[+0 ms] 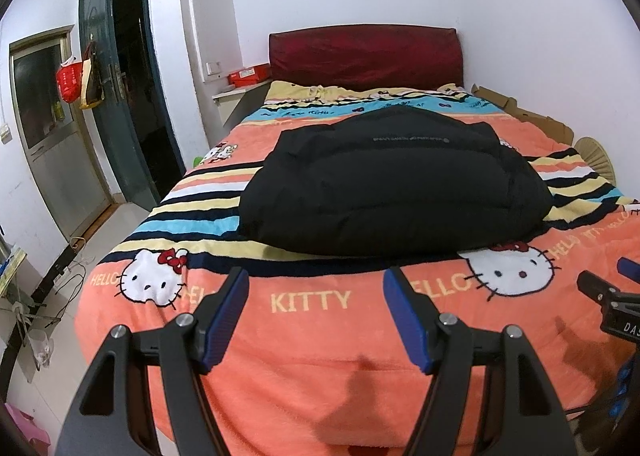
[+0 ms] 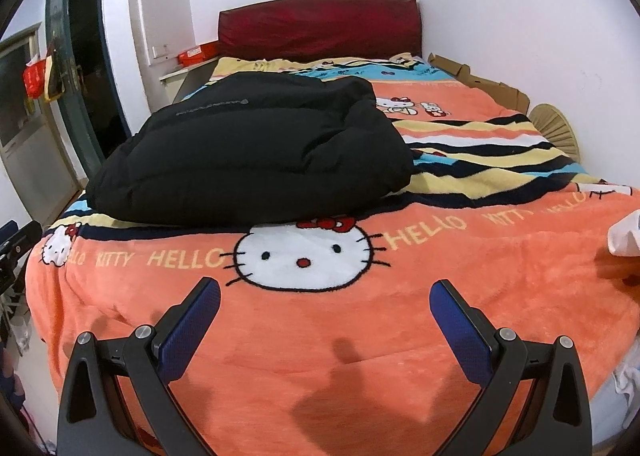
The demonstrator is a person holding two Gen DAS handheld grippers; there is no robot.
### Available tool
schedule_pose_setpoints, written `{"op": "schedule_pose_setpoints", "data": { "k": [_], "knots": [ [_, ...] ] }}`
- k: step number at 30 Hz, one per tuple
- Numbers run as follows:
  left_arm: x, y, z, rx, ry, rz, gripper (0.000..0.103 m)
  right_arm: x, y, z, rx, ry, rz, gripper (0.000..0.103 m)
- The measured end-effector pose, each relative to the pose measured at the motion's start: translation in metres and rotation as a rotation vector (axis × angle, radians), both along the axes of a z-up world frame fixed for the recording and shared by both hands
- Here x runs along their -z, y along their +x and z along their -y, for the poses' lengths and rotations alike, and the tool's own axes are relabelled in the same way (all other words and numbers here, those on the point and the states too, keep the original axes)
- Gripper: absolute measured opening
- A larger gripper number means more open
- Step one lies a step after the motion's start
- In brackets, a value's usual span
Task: Fold large clothes
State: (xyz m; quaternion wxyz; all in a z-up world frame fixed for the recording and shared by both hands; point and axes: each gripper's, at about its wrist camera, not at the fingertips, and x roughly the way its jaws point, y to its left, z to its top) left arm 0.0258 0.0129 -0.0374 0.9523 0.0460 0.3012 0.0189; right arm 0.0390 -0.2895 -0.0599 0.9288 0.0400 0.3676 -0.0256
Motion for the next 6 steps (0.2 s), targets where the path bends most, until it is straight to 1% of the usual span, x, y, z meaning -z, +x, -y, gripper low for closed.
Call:
{"op": "schedule_pose_setpoints", "data": {
  "k": [6],
  "knots": [
    [0.0024,0.0029,0.0002,0.006,-0.007,-0.013,0.068,0.0015,0.0002,0.0015,0.006,-0.002,-0.003,0.103]
  ]
}}
